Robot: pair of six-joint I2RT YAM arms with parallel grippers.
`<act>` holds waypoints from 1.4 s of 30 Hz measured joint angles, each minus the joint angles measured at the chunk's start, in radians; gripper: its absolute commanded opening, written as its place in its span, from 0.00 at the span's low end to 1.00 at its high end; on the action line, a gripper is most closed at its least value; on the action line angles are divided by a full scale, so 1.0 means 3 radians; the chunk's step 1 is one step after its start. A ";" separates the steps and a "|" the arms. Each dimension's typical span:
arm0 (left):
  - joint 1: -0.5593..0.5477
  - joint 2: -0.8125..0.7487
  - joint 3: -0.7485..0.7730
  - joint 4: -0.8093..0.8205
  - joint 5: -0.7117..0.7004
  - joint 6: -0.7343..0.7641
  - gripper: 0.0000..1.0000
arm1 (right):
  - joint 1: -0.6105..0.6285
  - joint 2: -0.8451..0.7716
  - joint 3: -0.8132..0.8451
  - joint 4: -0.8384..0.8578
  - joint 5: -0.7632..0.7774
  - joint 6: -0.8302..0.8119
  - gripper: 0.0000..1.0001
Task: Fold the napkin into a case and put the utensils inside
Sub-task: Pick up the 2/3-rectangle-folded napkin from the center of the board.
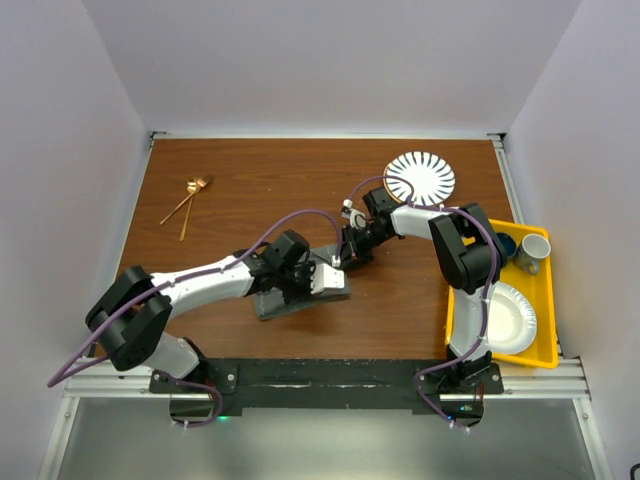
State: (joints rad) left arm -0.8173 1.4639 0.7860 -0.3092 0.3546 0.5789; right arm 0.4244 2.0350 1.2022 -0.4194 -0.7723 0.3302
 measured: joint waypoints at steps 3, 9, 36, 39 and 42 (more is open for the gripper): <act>0.0108 0.0000 0.0089 -0.0079 0.0080 -0.0008 0.20 | 0.0000 0.0000 0.0000 -0.0003 0.0000 -0.0008 0.09; 0.0052 0.0000 0.0090 -0.0072 0.0022 -0.0050 0.37 | 0.0000 0.0000 0.0001 -0.0003 -0.0001 -0.0018 0.09; -0.0102 0.0350 -0.0005 0.0256 -0.0137 -0.0107 0.00 | -0.0001 0.0001 0.0020 -0.0048 0.0017 -0.0034 0.09; -0.0037 0.0357 0.0070 0.0069 0.0022 -0.0056 0.00 | 0.0000 0.0003 0.0031 -0.0066 0.0027 -0.0037 0.08; 0.0055 0.0356 0.0181 -0.0183 0.0217 -0.0029 0.00 | 0.0000 0.0008 0.0043 -0.0086 0.0036 -0.0045 0.08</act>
State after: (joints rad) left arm -0.8009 1.5707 0.8402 -0.3641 0.4198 0.5701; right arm 0.4244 2.0373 1.2152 -0.4454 -0.7616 0.3168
